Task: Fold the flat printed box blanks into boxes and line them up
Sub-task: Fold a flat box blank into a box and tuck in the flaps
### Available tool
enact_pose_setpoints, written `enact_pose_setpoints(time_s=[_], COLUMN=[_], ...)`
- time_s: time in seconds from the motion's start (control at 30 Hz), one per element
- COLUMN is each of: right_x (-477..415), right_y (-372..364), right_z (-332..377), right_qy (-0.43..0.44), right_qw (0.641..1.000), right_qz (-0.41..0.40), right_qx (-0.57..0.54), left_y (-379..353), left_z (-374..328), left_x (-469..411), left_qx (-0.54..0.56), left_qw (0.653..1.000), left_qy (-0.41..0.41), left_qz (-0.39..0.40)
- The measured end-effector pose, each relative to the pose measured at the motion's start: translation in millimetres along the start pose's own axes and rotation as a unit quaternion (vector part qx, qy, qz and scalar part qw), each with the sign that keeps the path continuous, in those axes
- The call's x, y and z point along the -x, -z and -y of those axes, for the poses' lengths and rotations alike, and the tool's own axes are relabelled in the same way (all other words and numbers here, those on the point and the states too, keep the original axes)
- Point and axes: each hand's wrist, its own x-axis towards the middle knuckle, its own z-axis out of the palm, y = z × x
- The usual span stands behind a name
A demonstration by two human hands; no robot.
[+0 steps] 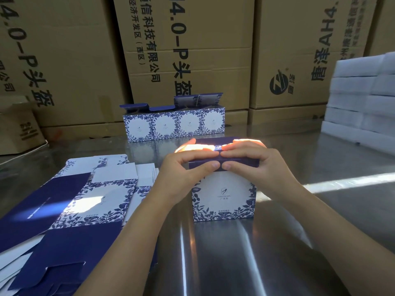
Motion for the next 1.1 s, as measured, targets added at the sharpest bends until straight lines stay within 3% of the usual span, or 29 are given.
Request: enact_pose_setpoints(time_s=[0.5, 1.1], right_x=[-0.9, -4.4], right_y=[-2.8, 2.2], right_z=[0.3, 0.8], right_qy=[-0.015, -0.033], right_qw=[0.999, 0.999], right_qz=[-0.015, -0.009], right_qx=[-0.048, -0.027], left_y=[-5.3, -7.2], left_z=[4.3, 6.6], left_x=[-1.5, -3.2], left_qx=[-0.005, -0.007], left_qw=[1.0, 0.999], left_qy=[-0.007, -0.033], left_qz=[-0.003, -0.016])
